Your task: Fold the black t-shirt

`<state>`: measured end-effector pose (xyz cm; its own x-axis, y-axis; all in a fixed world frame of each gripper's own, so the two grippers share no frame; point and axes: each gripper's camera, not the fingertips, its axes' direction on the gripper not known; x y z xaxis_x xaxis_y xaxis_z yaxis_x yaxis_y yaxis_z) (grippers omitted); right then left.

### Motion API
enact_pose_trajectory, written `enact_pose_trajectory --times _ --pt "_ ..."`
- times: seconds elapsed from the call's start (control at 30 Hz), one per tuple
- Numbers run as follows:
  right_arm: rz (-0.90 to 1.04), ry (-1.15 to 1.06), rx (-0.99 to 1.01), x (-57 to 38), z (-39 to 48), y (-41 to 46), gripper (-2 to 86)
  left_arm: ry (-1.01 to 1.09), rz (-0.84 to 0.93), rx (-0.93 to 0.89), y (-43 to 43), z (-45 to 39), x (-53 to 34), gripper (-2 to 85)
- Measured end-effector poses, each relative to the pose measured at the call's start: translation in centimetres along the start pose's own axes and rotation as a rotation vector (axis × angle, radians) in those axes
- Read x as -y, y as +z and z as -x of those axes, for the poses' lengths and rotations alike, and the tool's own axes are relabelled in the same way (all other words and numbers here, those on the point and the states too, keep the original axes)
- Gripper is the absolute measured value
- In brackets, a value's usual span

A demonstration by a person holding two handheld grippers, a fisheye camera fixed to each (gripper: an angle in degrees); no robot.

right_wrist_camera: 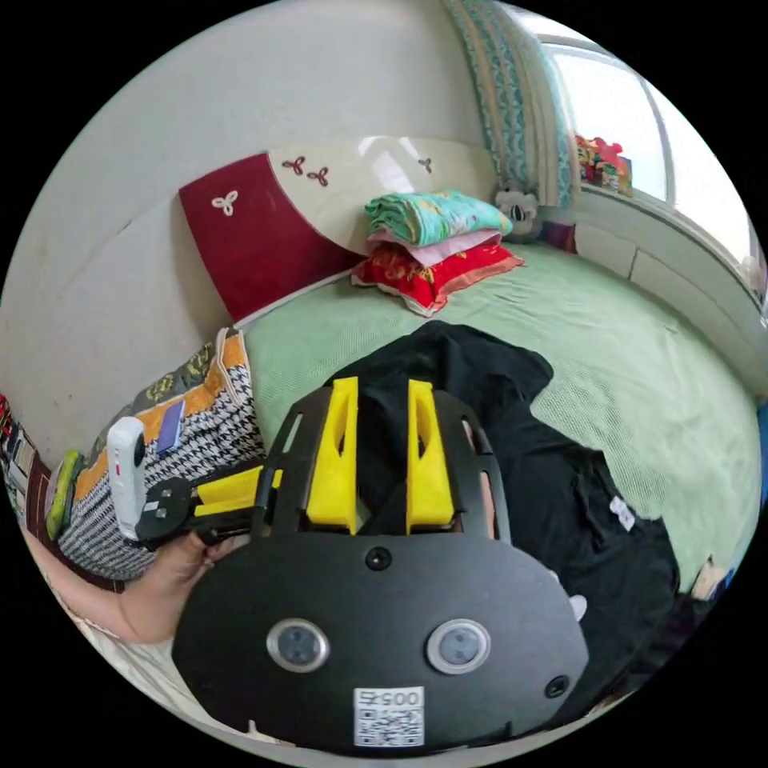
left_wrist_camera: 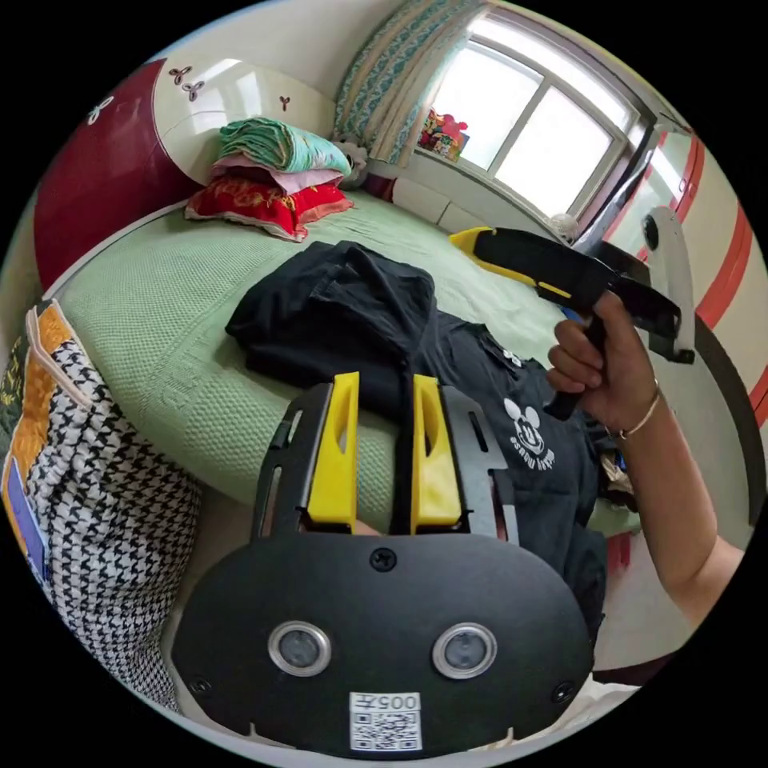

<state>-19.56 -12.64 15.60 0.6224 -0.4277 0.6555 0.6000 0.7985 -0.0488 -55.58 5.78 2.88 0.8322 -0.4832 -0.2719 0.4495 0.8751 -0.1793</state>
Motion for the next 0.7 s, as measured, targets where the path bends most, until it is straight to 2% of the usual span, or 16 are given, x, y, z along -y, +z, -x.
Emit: enact_pose_trajectory --times 0.13,0.23,0.3,0.43,0.63,0.7 --pt "0.183 0.082 0.046 7.1 -3.8 6.2 11.4 -0.022 0.009 0.015 2.4 2.7 4.7 11.6" --pt "0.225 0.173 0.067 11.2 -6.4 9.4 11.1 -0.025 0.027 0.026 4.3 4.1 7.7 11.8" --pt "0.239 0.192 0.046 13.4 -7.4 11.0 11.1 -0.032 0.043 0.041 5.4 4.7 9.1 12.0" --pt "0.393 0.221 -0.065 16.7 -9.2 15.6 11.1 -0.065 0.114 0.050 8.3 6.0 11.3 10.0" --pt "0.419 0.283 -0.149 17.5 -11.6 17.6 1.8 -0.049 0.147 0.050 9.3 6.5 12.5 3.9" --pt "0.385 0.289 -0.104 17.6 -12.4 16.3 0.0 -0.041 0.114 0.039 8.6 6.3 12.4 3.6"
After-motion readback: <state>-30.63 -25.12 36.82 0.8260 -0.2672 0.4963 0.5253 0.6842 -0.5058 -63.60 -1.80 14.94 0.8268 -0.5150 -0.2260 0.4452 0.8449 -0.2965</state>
